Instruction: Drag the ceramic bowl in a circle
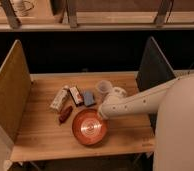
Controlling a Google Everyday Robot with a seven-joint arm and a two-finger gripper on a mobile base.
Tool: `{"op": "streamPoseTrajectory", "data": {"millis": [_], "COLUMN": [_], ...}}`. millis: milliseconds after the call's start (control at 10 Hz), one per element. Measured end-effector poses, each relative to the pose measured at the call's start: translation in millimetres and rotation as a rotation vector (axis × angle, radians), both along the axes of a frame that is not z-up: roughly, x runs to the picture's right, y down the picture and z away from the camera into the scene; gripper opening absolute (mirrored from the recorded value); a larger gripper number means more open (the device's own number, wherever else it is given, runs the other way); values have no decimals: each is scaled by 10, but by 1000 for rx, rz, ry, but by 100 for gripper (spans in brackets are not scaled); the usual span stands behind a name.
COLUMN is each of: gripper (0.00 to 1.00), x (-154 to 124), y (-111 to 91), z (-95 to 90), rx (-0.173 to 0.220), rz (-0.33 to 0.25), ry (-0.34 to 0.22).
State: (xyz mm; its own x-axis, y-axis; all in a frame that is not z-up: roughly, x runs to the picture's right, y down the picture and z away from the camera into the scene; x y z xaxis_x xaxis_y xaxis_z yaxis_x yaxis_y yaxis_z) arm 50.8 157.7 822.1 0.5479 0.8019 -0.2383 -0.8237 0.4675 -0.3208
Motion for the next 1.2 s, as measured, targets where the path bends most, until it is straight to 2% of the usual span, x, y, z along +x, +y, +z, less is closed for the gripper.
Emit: {"op": "streamPoseTrajectory", "data": {"millis": [200,300,400,600,800,1000,1200], "gripper": [0,0,0,0,0,2,23], "x": [377,504,579,632,409,141,-129], "y": [38,-8,-101,-360,-636,-715,-562], "z": [-23,13,75,250,401,433,366], "rx": [-12,-8,2,33,77,99,88], "rz": [51,75,90,77,31,2,-33], "ry": [79,103,119,147,118,68,8]}}
